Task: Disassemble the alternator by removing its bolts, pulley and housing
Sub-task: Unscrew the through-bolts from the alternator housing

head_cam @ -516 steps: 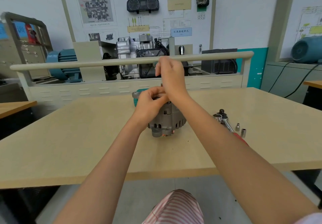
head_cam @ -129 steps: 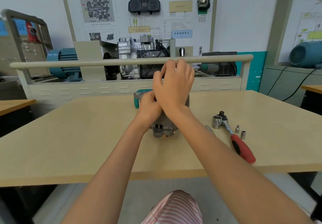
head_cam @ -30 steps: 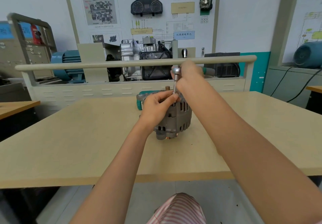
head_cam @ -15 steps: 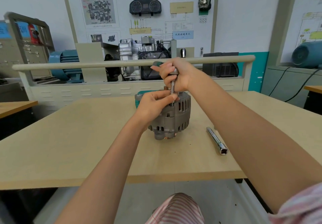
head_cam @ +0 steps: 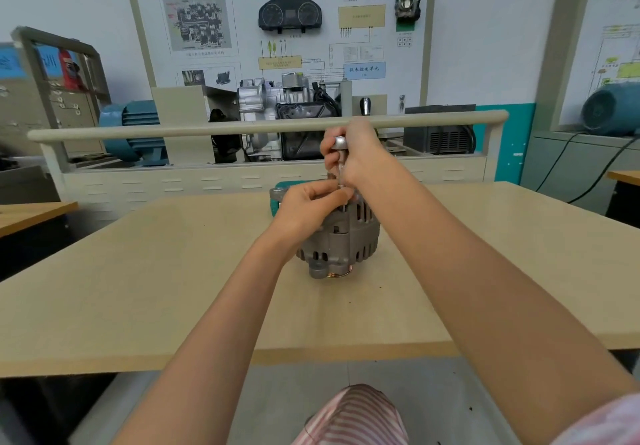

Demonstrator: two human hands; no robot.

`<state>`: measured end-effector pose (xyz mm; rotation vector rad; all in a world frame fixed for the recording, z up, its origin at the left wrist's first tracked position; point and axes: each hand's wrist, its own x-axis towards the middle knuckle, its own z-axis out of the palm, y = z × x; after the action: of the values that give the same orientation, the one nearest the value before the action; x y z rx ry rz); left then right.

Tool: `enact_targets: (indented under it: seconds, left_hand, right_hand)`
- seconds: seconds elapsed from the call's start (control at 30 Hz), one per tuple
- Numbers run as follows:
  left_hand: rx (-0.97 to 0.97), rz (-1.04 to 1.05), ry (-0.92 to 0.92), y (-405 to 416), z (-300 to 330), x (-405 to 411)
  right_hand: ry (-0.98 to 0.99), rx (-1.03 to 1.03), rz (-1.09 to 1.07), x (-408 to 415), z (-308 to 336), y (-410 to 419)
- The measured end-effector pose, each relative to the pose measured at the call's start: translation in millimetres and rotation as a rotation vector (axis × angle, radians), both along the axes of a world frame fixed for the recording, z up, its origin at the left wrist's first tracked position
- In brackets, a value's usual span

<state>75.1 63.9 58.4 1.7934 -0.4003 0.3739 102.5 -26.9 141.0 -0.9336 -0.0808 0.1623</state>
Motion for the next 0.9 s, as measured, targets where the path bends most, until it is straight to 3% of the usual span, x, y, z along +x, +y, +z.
enact_targets:
  seconds: [0.1,0.2,0.27,0.4,0.47,0.6,0.8,0.9]
  left_hand:
    - [0.019,-0.005,0.031,0.5,1.0,-1.6]
    - [-0.033,0.03,0.009,-2.1,-1.2,-1.5]
    - [-0.056,0.055,-0.003,-5.1,-2.8,-0.6]
    - [-0.074,0.104,-0.008,-11.0,-2.6,0.1]
    - [-0.073,0.108,-0.019,-11.6,-2.3,-0.4]
    - [-0.034,0.087,-0.039,-8.1,-3.9,-0.3]
    - [-0.022,0.006,-0.036,-2.9,-3.9,-2.4]
    - [-0.055,0.036,-0.025,-4.6,-4.7,-0.4]
  right_hand:
    - [-0.045,-0.129,0.406,3.7,3.4,-11.7]
    - [-0.045,-0.111,0.49,2.0,3.4,-15.5]
    - [-0.013,-0.007,0.311,-0.8,0.9,-11.1]
    - [-0.011,0.235,-0.356,-6.7,-8.1,1.5]
    - [-0.015,0.292,-0.454,-7.8,-7.5,4.7]
    - [0.017,0.119,-0.259,-8.1,-0.5,3.9]
    - [0.026,-0.11,0.307,5.3,5.9,-11.9]
    - [0.021,-0.121,0.388,6.5,5.3,-16.0]
